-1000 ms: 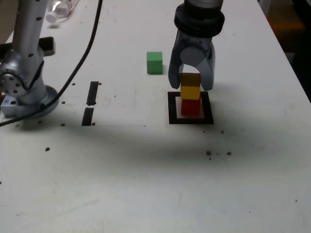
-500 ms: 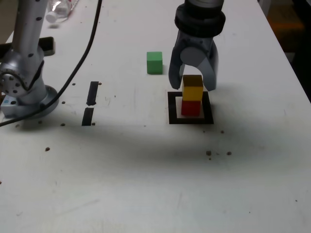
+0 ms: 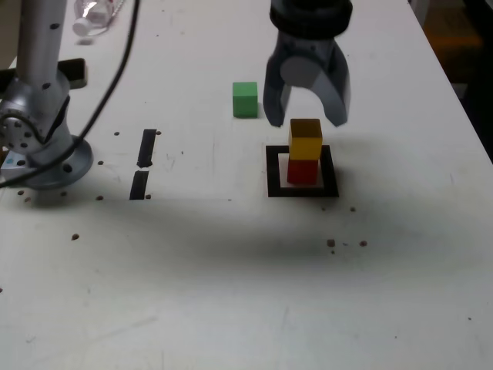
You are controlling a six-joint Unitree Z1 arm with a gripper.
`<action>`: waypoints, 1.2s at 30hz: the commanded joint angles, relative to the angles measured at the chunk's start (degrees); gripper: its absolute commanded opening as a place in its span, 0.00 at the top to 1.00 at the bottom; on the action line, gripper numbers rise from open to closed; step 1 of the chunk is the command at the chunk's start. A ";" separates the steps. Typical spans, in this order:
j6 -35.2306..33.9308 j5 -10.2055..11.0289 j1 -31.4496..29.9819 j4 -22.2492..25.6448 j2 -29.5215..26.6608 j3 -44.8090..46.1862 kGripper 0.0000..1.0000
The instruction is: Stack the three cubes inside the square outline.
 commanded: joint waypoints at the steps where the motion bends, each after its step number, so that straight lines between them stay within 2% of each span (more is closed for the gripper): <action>1: 0.04 1.03 -0.07 0.94 -2.15 -0.39 0.30; 9: 0.04 2.78 1.16 2.65 -6.82 2.81 0.23; 17: 0.15 3.30 2.19 0.40 -9.69 8.48 0.06; 21: -0.33 4.59 3.37 -0.92 -11.19 12.12 0.01; 28: 0.33 8.42 7.29 -2.62 -12.41 16.18 0.02; 36: 3.87 9.86 12.36 -3.49 -11.26 18.36 0.04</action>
